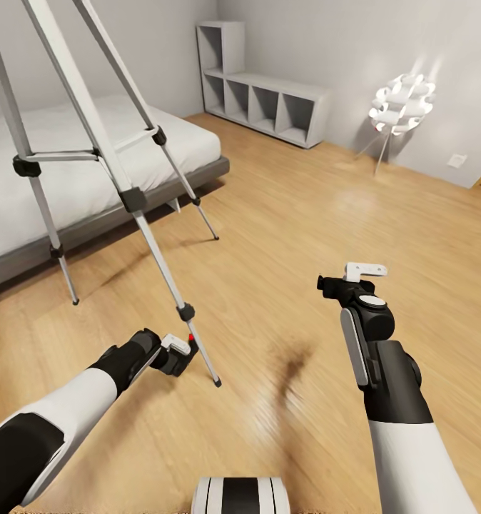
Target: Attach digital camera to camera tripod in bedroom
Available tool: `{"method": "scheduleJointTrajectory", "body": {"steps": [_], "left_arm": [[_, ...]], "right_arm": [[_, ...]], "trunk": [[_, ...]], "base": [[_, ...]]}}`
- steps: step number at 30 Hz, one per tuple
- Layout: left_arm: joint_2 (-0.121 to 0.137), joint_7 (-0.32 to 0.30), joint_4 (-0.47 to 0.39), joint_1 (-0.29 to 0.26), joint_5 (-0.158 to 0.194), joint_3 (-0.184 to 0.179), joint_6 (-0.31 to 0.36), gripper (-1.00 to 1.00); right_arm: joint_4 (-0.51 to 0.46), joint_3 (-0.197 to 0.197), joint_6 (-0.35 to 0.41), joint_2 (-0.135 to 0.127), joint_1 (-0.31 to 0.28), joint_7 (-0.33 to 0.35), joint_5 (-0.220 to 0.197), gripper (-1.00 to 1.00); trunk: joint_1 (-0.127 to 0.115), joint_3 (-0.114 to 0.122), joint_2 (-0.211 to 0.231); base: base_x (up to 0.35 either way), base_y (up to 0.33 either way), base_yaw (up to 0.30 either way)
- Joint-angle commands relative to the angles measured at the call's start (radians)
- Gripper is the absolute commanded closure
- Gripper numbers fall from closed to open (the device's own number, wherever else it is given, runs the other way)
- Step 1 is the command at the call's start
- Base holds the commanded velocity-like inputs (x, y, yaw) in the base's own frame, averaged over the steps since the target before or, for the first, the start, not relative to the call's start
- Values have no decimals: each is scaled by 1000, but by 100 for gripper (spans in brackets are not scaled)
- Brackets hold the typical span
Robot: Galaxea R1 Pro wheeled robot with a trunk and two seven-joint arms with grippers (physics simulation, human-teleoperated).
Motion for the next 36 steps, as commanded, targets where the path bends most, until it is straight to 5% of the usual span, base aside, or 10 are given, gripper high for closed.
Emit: {"method": "scheduleJointTrajectory", "body": {"steps": [1, 15, 36], "left_arm": [[2, -3, -2, -1, 0, -6, 4, -100], [4, -3, -2, -1, 0, -5, 4, -100], [7, -3, 4, -1, -1, -6, 4, -100]], "right_arm": [[-1, 1, 5, 0, -1, -4, 0, -100], [-1, 1, 5, 0, -1, -4, 0, -100], [-1, 1, 5, 0, -1, -4, 1, -100]], "trunk": [[0, -5, -1], [6, -59, -4], [6, -59, -4]], "base": [[0, 0, 0], [0, 0, 0], [107, 56, 0]]}}
